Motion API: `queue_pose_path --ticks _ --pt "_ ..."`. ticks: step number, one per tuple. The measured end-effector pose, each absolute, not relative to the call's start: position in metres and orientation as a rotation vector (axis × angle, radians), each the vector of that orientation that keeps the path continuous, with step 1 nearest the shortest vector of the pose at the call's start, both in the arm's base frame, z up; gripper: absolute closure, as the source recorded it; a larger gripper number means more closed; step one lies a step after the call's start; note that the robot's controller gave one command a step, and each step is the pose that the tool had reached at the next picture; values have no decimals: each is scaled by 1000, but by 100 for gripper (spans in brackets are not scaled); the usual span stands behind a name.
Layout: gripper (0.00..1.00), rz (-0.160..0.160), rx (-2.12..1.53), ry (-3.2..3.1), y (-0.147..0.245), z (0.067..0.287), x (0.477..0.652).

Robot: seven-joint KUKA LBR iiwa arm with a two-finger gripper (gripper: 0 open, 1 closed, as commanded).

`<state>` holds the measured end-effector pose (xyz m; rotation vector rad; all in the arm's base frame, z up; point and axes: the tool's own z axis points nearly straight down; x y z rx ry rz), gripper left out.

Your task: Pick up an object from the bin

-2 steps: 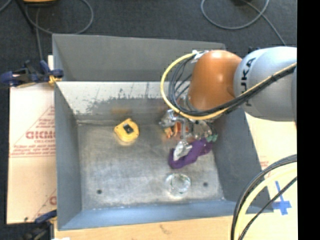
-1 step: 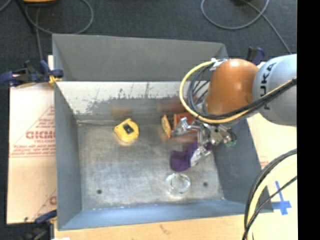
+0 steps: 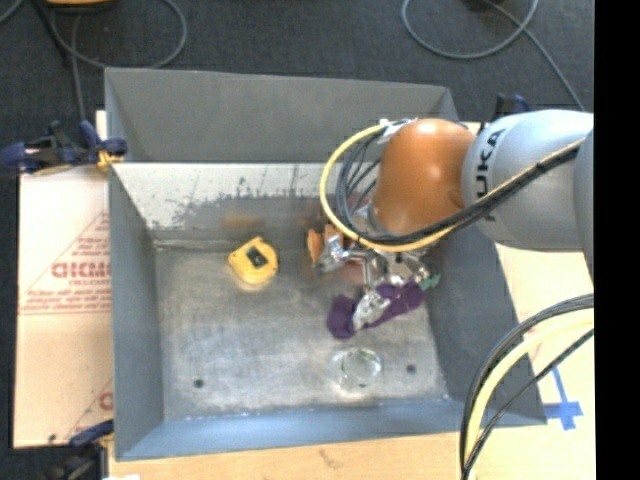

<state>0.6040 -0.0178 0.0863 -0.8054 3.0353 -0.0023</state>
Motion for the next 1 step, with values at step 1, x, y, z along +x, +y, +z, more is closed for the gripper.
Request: queue_pose_path --ticks 1 --pt "100 -4 -1160 2894 -64 82 587"
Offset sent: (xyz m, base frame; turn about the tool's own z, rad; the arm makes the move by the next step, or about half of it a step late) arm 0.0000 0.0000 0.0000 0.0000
